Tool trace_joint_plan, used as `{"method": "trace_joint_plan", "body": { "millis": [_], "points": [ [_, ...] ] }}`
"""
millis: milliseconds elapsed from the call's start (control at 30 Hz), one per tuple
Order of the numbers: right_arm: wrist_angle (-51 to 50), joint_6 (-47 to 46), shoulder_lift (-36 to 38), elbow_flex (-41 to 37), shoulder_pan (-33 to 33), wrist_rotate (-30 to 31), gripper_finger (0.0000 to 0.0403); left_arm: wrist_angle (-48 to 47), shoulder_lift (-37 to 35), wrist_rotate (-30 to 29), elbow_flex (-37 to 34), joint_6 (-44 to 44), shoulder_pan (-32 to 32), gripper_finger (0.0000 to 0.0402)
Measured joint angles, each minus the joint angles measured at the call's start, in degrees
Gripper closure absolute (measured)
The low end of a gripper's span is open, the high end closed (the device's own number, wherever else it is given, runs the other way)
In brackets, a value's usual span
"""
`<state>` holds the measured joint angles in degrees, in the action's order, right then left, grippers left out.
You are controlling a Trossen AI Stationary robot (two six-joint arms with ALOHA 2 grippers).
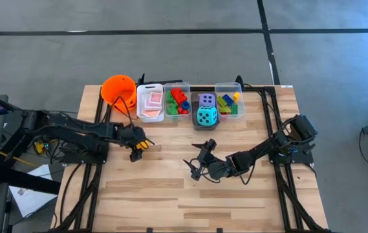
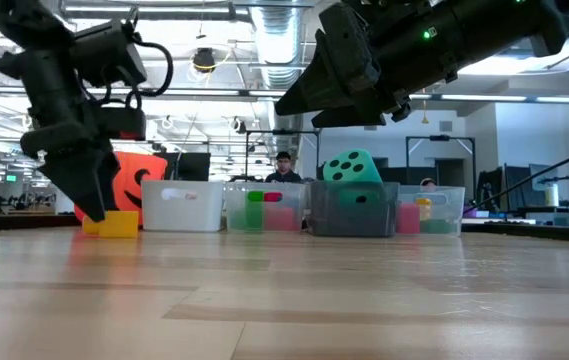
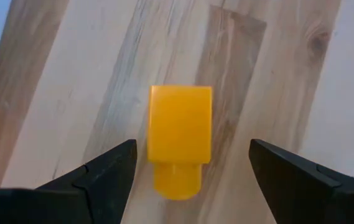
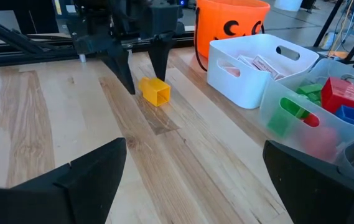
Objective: Pick & Place Toys
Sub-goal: Put the large yellow game piece into the left transparent bin
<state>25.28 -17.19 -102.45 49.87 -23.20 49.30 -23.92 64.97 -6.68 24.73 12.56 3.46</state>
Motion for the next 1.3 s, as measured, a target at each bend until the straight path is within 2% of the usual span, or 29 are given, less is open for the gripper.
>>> {"method": "trace_joint_plan", "body": {
  "millis": [167, 300, 433, 667, 867, 967, 1067, 1133, 1200, 1300],
  "points": [
    [0.0, -0.4, 0.0, 0.0, 0.0, 0.0, 0.003, 3.1, 0.0, -3.4, -2.1, -0.1, 0.0, 0.0101],
    [0.0, -0.4, 0.0, 0.0, 0.0, 0.0, 0.003, 4.8, 0.0, -3.4, -3.3, -0.1, 0.0, 0.012],
    [0.0, -0.4, 0.0, 0.0, 0.0, 0.0, 0.003, 5.9, 0.0, -3.5, -4.6, -0.1, 0.0, 0.0169],
    [0.0, -0.4, 0.0, 0.0, 0.0, 0.0, 0.003, 11.8, 0.0, -3.5, -7.0, -0.1, 0.0, 0.0283],
    [0.0, -0.4, 0.0, 0.0, 0.0, 0.0, 0.003, 22.1, 0.0, -3.8, -7.0, -0.2, 0.0, 0.0283],
    [0.0, -0.4, 0.0, 0.0, 0.0, 0.0, 0.003, 34.4, 0.0, -7.3, -7.0, -0.5, 0.0, 0.0283],
    [0.0, -0.4, 0.0, 0.0, 0.0, 0.0, 0.003, 47.5, 0.0, -11.1, -7.0, -6.2, 0.4, 0.0283],
    [0.3, -0.4, 0.0, 0.0, 0.1, 0.0, 0.003, 54.1, 0.0, -11.6, -6.9, -9.1, 2.0, 0.0283],
    [0.7, -0.4, 0.0, 0.0, 0.4, 0.0, 0.003, 56.6, 0.7, -11.8, -5.4, -9.5, 4.8, 0.0283],
    [1.0, -0.4, 0.0, 0.0, 0.9, 0.0, 0.003, 55.3, 2.8, -10.4, -1.2, -9.6, 9.8, 0.0283]
  ]
}}
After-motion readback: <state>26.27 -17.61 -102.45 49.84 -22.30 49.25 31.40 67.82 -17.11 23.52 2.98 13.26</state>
